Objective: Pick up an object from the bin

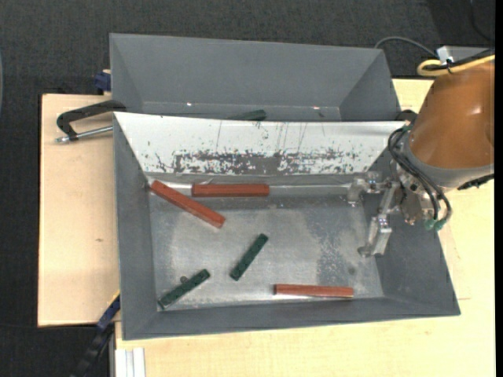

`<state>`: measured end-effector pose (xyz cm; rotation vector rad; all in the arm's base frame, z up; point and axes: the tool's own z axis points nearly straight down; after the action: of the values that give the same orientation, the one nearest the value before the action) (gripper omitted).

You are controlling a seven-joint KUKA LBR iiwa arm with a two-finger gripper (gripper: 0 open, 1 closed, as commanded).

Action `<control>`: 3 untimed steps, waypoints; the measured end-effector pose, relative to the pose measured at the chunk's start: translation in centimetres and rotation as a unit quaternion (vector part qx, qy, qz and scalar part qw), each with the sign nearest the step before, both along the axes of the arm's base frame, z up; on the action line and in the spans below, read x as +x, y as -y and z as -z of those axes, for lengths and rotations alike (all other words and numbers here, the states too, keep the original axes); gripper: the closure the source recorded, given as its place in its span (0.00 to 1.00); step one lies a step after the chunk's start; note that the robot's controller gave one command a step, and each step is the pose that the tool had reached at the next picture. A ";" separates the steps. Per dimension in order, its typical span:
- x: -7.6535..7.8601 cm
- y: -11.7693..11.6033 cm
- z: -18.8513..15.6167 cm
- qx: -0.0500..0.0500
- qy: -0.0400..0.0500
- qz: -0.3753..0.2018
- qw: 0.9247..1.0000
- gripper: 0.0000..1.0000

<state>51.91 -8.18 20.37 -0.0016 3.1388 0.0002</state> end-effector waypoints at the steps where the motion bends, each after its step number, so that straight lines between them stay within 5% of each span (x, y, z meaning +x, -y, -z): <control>1: 0.0 0.0 0.0 0.000 0.000 0.000 1.000 1.00; 2: 0.0 0.0 0.0 0.000 0.000 0.000 1.000 0.00; 3: 0.0 0.0 0.0 0.000 0.000 0.000 1.000 1.00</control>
Offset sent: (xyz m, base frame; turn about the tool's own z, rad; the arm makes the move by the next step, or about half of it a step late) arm 0.0000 0.0000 0.0000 0.0000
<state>51.91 -8.17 20.37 -0.0017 3.1388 0.0002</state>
